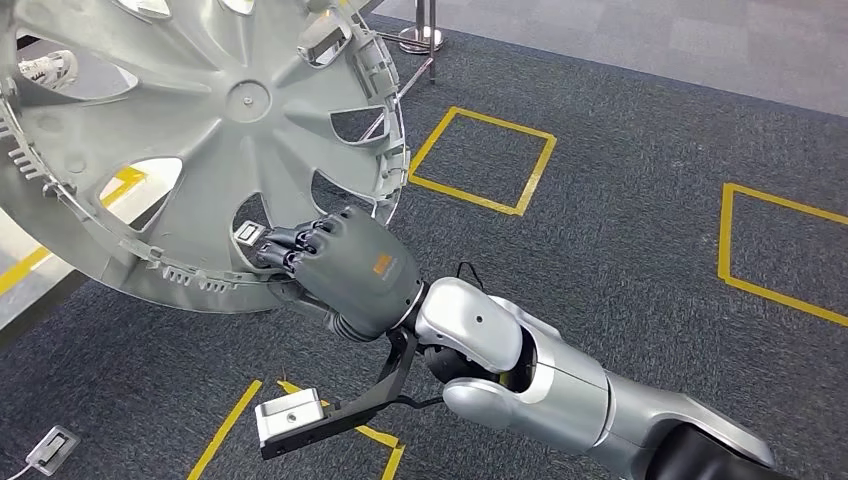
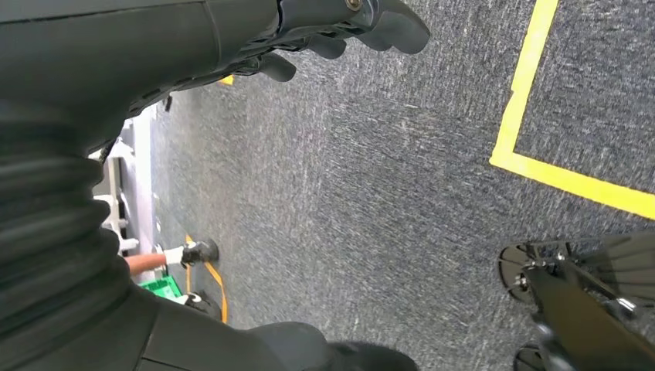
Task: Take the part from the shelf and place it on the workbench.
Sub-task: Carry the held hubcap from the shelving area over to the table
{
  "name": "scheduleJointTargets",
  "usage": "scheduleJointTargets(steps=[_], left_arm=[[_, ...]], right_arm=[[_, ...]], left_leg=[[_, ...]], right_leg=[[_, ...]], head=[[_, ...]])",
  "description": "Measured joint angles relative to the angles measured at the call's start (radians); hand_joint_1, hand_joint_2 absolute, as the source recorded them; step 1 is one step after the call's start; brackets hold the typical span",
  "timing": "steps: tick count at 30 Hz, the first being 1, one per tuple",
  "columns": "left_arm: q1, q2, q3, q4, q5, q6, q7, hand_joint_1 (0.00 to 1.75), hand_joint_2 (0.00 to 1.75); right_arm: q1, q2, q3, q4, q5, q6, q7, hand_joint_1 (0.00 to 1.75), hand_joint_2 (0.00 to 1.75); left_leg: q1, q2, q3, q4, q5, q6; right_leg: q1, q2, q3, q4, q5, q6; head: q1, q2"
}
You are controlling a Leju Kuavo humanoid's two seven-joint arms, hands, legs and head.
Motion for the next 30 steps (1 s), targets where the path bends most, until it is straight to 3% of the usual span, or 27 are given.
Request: scheduleJointTargets(steps=[1,3,5,6,8,10,11,12,13,15,17,18,19,21,23,25,26,27,30], left_arm=[[-0.001,0.0,0.0,0.0,-0.001,0.001,0.0,0.0,1.75],[-0.001,0.0,0.0,0.0,-0.002,0.003,0.0,0.0,1.75],[-0.001,-0.001,0.0,0.001,-0.003,0.005,0.001,0.0,1.75],[-0.003,-0.002,0.0,0.001,-0.003,0.005,0.0,0.0,1.75],[-0.006,-0.002,0.0,0.001,-0.004,0.006,0.001,0.0,1.75],[-0.007,-0.002,0.0,0.001,-0.006,0.006,0.004,0.0,1.75],[-0.007,-0.003,0.0,0.001,-0.007,0.006,0.006,0.0,1.75],[-0.007,-0.003,0.0,0.001,-0.008,0.005,0.007,0.0,1.75],[-0.008,-0.004,0.0,0.0,-0.01,0.004,0.009,0.0,1.75],[-0.01,-0.006,0.0,0.0,-0.015,0.003,0.01,0.0,1.75],[-0.012,-0.007,0.0,0.0,-0.018,0.002,0.011,0.0,1.75],[-0.013,-0.006,0.0,0.0,-0.019,0.001,0.011,0.0,1.75],[-0.012,-0.005,0.0,0.001,-0.02,0.0,0.012,0.0,1.75],[-0.013,-0.005,0.0,0.001,-0.021,-0.001,0.014,0.0,1.75],[-0.016,-0.007,0.0,0.0,-0.021,-0.002,0.015,0.0,1.75],[-0.019,-0.006,0.0,0.0,-0.021,-0.002,0.015,0.0,1.75],[-0.019,-0.006,0.0,0.0,-0.021,-0.002,0.016,0.0,1.75],[-0.018,-0.005,0.0,0.001,-0.022,-0.003,0.016,0.0,1.75],[-0.022,-0.004,0.0,0.0,-0.024,-0.003,0.017,0.0,1.75]], right_arm=[[-0.001,0.0,0.0,0.0,0.0,0.0,0.0,1.75,1.75],[-0.003,0.001,0.001,0.0,0.0,-0.001,0.003,1.75,1.75],[-0.003,0.003,0.002,0.0,0.0,-0.001,0.006,1.75,1.75],[-0.003,0.003,0.002,0.0,0.001,-0.001,0.008,1.75,1.75],[-0.001,0.001,0.003,0.0,0.002,-0.001,0.009,1.75,1.75],[0.003,-0.002,0.005,0.0,0.005,-0.001,0.013,1.75,1.75],[0.004,-0.002,0.005,0.0,0.006,-0.001,0.017,1.75,1.75],[0.005,-0.003,0.005,0.0,0.007,-0.001,0.019,1.75,1.75],[0.005,-0.003,0.005,0.0,0.009,-0.002,0.021,1.75,1.75],[0.005,-0.003,0.005,0.0,0.011,-0.002,0.021,1.75,1.75],[0.006,-0.004,0.005,0.0,0.015,-0.002,0.022,1.75,1.75],[0.007,-0.004,0.005,0.0,0.017,-0.002,0.024,1.75,1.75],[0.007,-0.004,0.005,0.0,0.019,-0.003,0.026,1.75,1.75],[0.007,-0.004,0.004,-0.001,0.02,-0.004,0.03,1.75,1.75],[0.009,-0.004,0.004,-0.001,0.021,-0.005,0.03,1.75,1.75],[0.012,-0.005,0.004,-0.001,0.022,-0.005,0.03,1.75,1.75],[0.014,-0.006,0.004,-0.001,0.022,-0.005,0.03,1.75,1.75],[0.014,-0.006,0.004,-0.001,0.021,-0.004,0.03,1.75,1.75],[0.014,-0.006,0.004,-0.001,0.021,-0.004,0.031,1.75,1.75]], left_leg=[[-0.002,0.008,0.008,-0.018,0.002,0.008],[-0.004,-0.012,0.006,-0.016,0.003,0.024],[-0.001,-0.032,0.006,-0.019,0.006,0.037],[0.001,-0.041,0.007,-0.02,0.008,0.043],[0.003,-0.06,0.005,-0.021,0.01,0.05],[0.002,-0.083,0.003,-0.02,0.011,0.052],[0.002,-0.095,0.003,-0.019,0.011,0.051],[0.003,-0.108,0.003,-0.019,0.012,0.05],[0.003,-0.119,0.003,-0.018,0.013,0.048],[0.002,-0.14,-0.001,-0.016,0.016,0.038],[0.003,-0.157,-0.007,-0.018,0.021,0.024],[0.005,-0.166,-0.009,-0.022,0.025,0.016],[0.006,-0.165,-0.011,-0.023,0.026,0.01],[0.005,-0.127,-0.031,0.011,0.002,0.001],[0.003,-0.077,-0.083,0.125,-0.061,-0.005],[0.003,-0.063,-0.131,0.241,-0.106,-0.009],[0.003,-0.061,-0.134,0.255,-0.104,-0.01],[0.003,-0.058,-0.115,0.227,-0.084,-0.01],[-0.002,-0.017,-0.005,0.032,-0.013,0.001]], right_leg=[[0.004,-0.007,0.0,0.002,-0.002,0.005],[0.006,-0.022,0.003,0.002,-0.005,0.013],[-0.001,0.001,-0.004,0.025,-0.024,0.024],[-0.004,0.026,-0.021,0.063,-0.046,0.03],[-0.008,0.07,-0.085,0.193,-0.106,0.037],[-0.009,0.078,-0.139,0.292,-0.131,0.038],[-0.009,0.08,-0.141,0.289,-0.116,0.037],[-0.009,0.084,-0.122,0.244,-0.084,0.033],[-0.01,0.097,-0.089,0.174,-0.047,0.029],[-0.01,0.135,-0.033,0.051,-0.003,0.022],[-0.006,0.149,-0.019,0.014,0.003,0.017],[-0.005,0.139,-0.018,0.011,0.007,0.013],[-0.006,0.129,-0.015,0.007,0.011,0.007],[-0.01,0.108,-0.009,-0.004,0.019,-0.007],[-0.009,0.087,-0.009,-0.008,0.022,-0.013],[-0.007,0.064,-0.01,-0.007,0.021,-0.015],[-0.007,0.054,-0.011,-0.007,0.021,-0.014],[-0.007,0.044,-0.01,-0.006,0.02,-0.014],[-0.002,0.018,-0.01,0.0,0.014,-0.004]], head=[[0.001,0.0],[0.002,0.0],[0.003,0.0],[0.004,0.0],[0.007,0.0],[0.007,0.0],[0.007,0.0],[0.008,0.0],[0.008,0.0],[0.008,0.0],[0.008,0.0],[0.008,0.0],[0.008,0.0],[0.004,0.0],[0.0,0.0],[0.0,0.0],[0.0,0.0],[0.0,0.0],[0.0,0.0]])
